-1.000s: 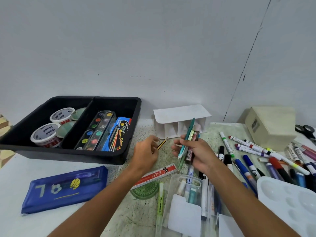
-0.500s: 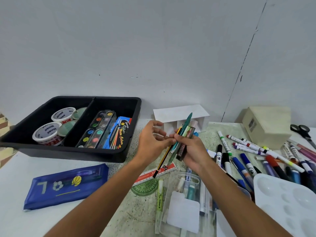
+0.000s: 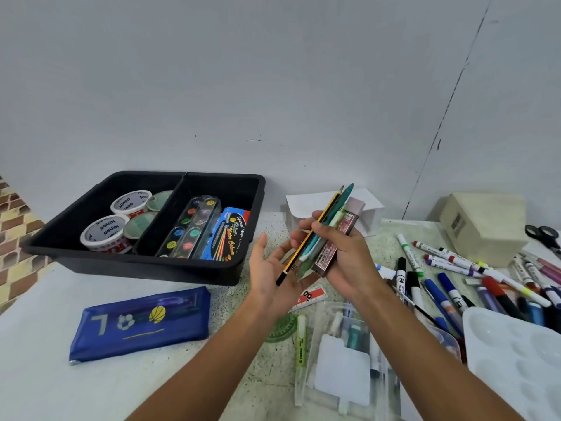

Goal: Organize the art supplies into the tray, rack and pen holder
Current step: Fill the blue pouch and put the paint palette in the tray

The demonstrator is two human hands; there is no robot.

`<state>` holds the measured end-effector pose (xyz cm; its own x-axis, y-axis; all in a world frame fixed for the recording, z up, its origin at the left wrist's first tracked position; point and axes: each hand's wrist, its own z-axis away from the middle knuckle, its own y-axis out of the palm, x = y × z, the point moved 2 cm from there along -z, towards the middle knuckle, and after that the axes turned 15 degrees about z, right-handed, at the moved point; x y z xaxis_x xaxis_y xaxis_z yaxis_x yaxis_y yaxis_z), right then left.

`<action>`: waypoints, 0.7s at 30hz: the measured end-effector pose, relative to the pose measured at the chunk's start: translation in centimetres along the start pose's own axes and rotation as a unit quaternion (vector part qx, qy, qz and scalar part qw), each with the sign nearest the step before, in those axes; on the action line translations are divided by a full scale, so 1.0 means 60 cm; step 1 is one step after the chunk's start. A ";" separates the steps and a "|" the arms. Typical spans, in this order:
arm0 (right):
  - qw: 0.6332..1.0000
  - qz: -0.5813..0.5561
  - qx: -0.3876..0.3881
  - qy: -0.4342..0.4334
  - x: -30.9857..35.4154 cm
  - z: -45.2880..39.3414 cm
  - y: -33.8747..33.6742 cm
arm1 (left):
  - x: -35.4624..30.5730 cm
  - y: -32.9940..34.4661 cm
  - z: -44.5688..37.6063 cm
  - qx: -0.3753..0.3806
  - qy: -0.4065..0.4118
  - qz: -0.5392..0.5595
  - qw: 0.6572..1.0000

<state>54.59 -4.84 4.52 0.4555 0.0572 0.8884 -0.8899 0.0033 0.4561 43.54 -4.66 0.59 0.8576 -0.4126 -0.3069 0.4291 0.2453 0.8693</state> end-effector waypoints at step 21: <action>0.989 0.111 0.096 0.014 -0.154 0.090 0.216 | -0.151 -0.132 0.152 -0.111 0.023 0.057 0.992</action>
<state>38.95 -10.72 2.50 0.2469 0.0636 0.9670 -0.9457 -0.2017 0.2548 29.77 -10.89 0.02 0.9141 -0.3313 -0.2336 0.3759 0.4772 0.7943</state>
